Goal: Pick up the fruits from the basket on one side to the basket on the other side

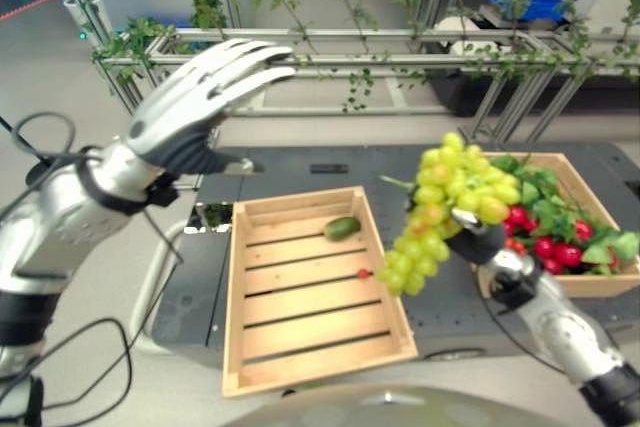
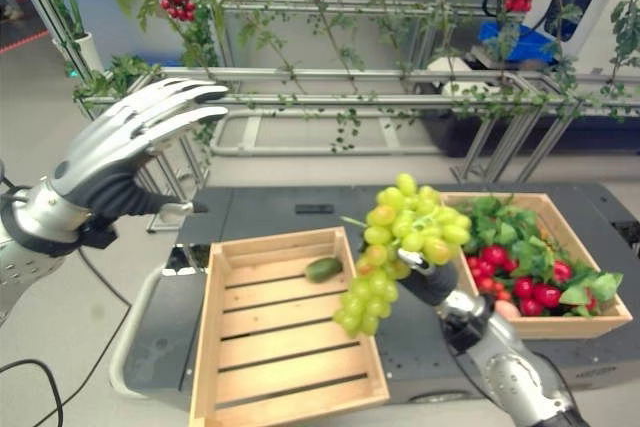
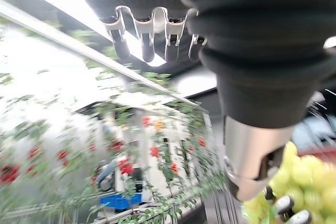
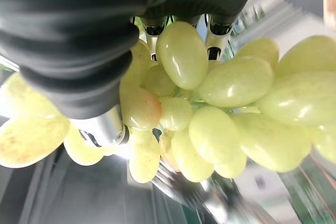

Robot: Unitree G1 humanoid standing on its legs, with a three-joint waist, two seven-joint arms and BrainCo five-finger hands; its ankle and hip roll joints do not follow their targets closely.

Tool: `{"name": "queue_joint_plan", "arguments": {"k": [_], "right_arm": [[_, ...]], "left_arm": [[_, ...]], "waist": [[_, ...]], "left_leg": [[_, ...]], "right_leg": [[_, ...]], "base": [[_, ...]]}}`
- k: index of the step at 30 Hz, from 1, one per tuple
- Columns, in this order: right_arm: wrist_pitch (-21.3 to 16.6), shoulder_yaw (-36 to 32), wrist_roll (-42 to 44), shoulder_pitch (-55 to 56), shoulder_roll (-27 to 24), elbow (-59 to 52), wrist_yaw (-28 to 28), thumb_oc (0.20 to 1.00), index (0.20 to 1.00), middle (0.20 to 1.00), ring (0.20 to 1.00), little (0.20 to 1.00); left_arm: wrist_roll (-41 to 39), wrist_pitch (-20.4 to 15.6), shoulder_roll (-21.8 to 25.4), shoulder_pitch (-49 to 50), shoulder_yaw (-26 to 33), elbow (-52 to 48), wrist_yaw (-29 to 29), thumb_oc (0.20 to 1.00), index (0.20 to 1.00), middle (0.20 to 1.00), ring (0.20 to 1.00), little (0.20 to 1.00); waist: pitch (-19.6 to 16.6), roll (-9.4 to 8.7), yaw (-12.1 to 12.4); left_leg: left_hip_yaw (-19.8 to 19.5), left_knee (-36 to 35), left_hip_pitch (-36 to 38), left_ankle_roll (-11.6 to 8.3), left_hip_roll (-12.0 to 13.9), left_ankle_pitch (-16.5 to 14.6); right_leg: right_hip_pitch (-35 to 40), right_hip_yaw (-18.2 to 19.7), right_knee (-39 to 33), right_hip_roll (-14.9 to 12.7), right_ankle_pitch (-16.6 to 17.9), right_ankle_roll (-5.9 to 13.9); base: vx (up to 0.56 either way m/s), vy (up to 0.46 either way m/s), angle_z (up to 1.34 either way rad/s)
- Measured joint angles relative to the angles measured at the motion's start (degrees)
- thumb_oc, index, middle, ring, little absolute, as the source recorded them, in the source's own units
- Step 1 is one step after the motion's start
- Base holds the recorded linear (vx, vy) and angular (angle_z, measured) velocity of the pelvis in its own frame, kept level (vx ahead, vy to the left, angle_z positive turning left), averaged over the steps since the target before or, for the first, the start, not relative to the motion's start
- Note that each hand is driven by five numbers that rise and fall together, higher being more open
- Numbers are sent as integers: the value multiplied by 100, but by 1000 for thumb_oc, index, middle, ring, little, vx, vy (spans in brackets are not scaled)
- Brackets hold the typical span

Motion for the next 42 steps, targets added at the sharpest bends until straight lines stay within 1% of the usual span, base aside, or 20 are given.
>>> {"name": "queue_joint_plan", "arguments": {"k": [1, 4, 10, 12, 14, 15, 16, 17, 19, 20, 22, 23, 24, 27, 31, 33, 35, 37, 39, 42], "right_arm": [[-2, -171, -60, 44, 15, 1, 3, 200, 200, 200, 200, 200], [-30, -635, -230, 107, 85, 16, -1, 200, 200, 200, 200, 200], [-211, -1016, -280, 91, 300, 111, -110, 200, 200, 200, 200, 200], [-263, -1041, -347, 100, 387, 189, -199, 200, 200, 200, 200, 200], [-352, -1141, -467, 114, 561, 225, -368, 200, 200, 200, 200, 200], [-373, -1210, -555, 140, 598, 232, -418, 200, 200, 200, 200, 200], [-401, -1256, -606, 165, 628, 250, -475, 200, 200, 200, 200, 200], [-452, -1400, -731, 231, 736, 273, -580, 200, 200, 200, 200, 200], [-615, -1597, -1013, 259, 810, 452, -817, 200, 200, 200, 200, 200], [-677, -1702, -1174, 247, 828, 476, -981, 200, 200, 200, 200, 200], [-777, -1715, -1235, 209, 921, 475, -1092, 200, 200, 200, 200, 200], [-817, -1713, -1301, 204, 934, 474, -1148, 200, 200, 200, 200, 200], [-845, -1709, -1371, 135, 961, 474, -1235, 200, 200, 200, 200, 200], [-935, -1713, -1406, 71, 985, 470, -1340, 200, 200, 200, 200, 200], [-938, -1726, -1406, 109, 1025, 428, -1341, 200, 200, 200, 200, 200], [-939, -1733, -1410, 106, 1030, 419, -1344, 200, 200, 200, 200, 200], [-960, -1733, -1457, 88, 1049, 413, -1378, 200, 200, 200, 200, 200], [-978, -1733, -1459, 88, 1058, 409, -1420, 200, 200, 200, 200, 200], [-1042, -1734, -1542, 88, 1059, 408, -1529, 200, 200, 200, 200, 200], [-1073, -1732, -1624, 90, 1058, 410, -1602, 200, 200, 200, 200, 200]], "left_arm": [[-284, 22, -195, 153, 146, 10, -170, 1000, 1000, 1000, 1000, 1000], [-935, 39, -701, 464, 563, 153, -440, 1000, 1000, 1000, 1000, 1000], [-1360, 167, -1064, 732, 695, 423, -627, 1000, 1000, 1000, 1000, 1000], [-1601, 181, -1436, 946, 674, 654, -679, 1000, 1000, 1000, 1000, 1000], [-2150, 342, -2175, 1168, 670, 1347, -798, 1000, 1000, 1000, 1000, 1000], [-2408, 453, -2438, 1171, 687, 1602, -816, 1000, 1000, 1000, 1000, 1000], [-2602, 602, -2604, 1274, 677, 1806, -825, 1000, 1000, 1000, 1000, 1000], [-2746, 855, -2717, 1578, 646, 2025, -882, 1000, 1000, 1000, 1000, 1000], [-2920, 1024, -2807, 1844, 465, 2487, -923, 1000, 1000, 1000, 1000, 1000], [-2997, 1153, -2855, 1868, 336, 2907, -947, 1000, 1000, 1000, 1000, 1000], [-3137, 1330, -2895, 1905, 220, 3237, -937, 1000, 1000, 1000, 1000, 1000], [-3210, 1276, -2932, 1909, 165, 3474, -935, 1000, 1000, 1000, 1000, 1000], [-3335, 1337, -2991, 1729, 107, 4035, -873, 1000, 1000, 1000, 1000, 1000], [-3320, 1426, -3004, 1784, -75, 4678, -735, 1000, 1000, 1000, 1000, 1000], [-3364, 1477, -3232, 1959, -45, 4429, -738, 1000, 1000, 1000, 1000, 1000], [-3473, 1497, -3257, 2003, -63, 4159, -837, 1000, 1000, 1000, 1000, 1000], [-3774, 1512, -3241, 2002, -60, 3603, -938, 1000, 1000, 1000, 1000, 1000], [-3869, 1521, -3228, 1973, -53, 3291, -985, 1000, 1000, 1000, 1000, 1000], [-3917, 1500, -3088, 1958, -55, 2465, -1040, 1000, 1000, 1000, 1000, 1000], [-3921, 1425, -2923, 1835, -51, 2110, -1097, 1000, 1000, 1000, 1000, 1000]], "waist": [[-3, -41, 5], [-2, -45, -3], [-14, -71, -1], [-11, -76, -11], [-29, -49, -14], [-40, -31, -13], [-41, -37, -10], [-23, -102, -14], [-13, -169, -18], [-8, -163, 2], [2, -158, -10], [18, -165, -27], [45, -119, -17], [88, -122, -50], [136, -203, -71], [146, -263, -144], [178, -295, -154], [174, -303, -167], [247, -284, -174], [353, -227, -180]], "left_leg": [[30, 1, 2, 0, 7, 0], [75, 1, 12, -1, 10, -4], [90, 1, 15, -1, 23, -3], [105, 1, 10, 0, 19, -5], [117, 1, 6, 7, 15, -9], [121, 1, 8, 12, 10, -12], [123, 2, 2, 14, 5, -13], [132, 2, -1, 14, -2, -13], [210, 3, 5, 14, 1, -15], [254, 3, 3, 22, 25, -22], [263, 2, 6, 27, 19, -24], [286, 3, 12, 35, -17, -19], [347, 3, 41, 48, -9, -26], [433, 3, 79, 85, -17, -45], [584, 2, 107, 119, -22, -70], [610, 1, 105, 131, -40, -69], [664, 1, 113, 155, -47, -54], [704, 3, 117, 160, -59, -51], [784, 2, 141, 194, -58, -47], [990, -3, 205, 228, -69, -93]], "right_leg": [[-9, 26, 2, 1, 2, -2], [-10, 50, 1, -2, 6, -5], [-12, 59, 4, -1, 12, -15], [-62, 75, 35, 4, 11, -12], [-93, 110, 51, 4, 11, -12], [-84, 130, 49, -5, 11, -11], [-90, 134, 55, 1, 12, -11], [-117, 144, 57, -8, 13, -13], [-159, 201, 86, -9, 8, -10], [-185, 229, 111, -16, 0, 4], [-200, 243, 145, -14, -7, 14], [-239, 274, 206, -16, 10, -6], [-276, 325, 282, -33, -9, 16], [-329, 390, 369, -60, -24, 45], [-439, 533, 514, -94, -47, 74], [-482, 559, 562, -113, -50, 85], [-523, 613, 634, -126, -49, 94], [-561, 654, 667, -126, -40, 96], [-619, 679, 797, -142, -14, 99], [-766, 672, 984, -190, -8, 121]], "base": [[11, 16, -6], [9, 14, -4], [0, 0, 0], [-22, 27, -6], [-22, 30, -8], [-9, 28, -7], [-14, 33, -6], [-42, 77, -7], [-40, 64, -13], [-14, 22, -10], [-65, 77, -8], [-82, 93, -17], [-42, 48, -23], [-50, 66, -20], [-24, 45, -20], [-13, 42, -4], [-27, 65, -10], [-28, 54, -15], [-45, 95, -21], [-35, 70, -39]]}}
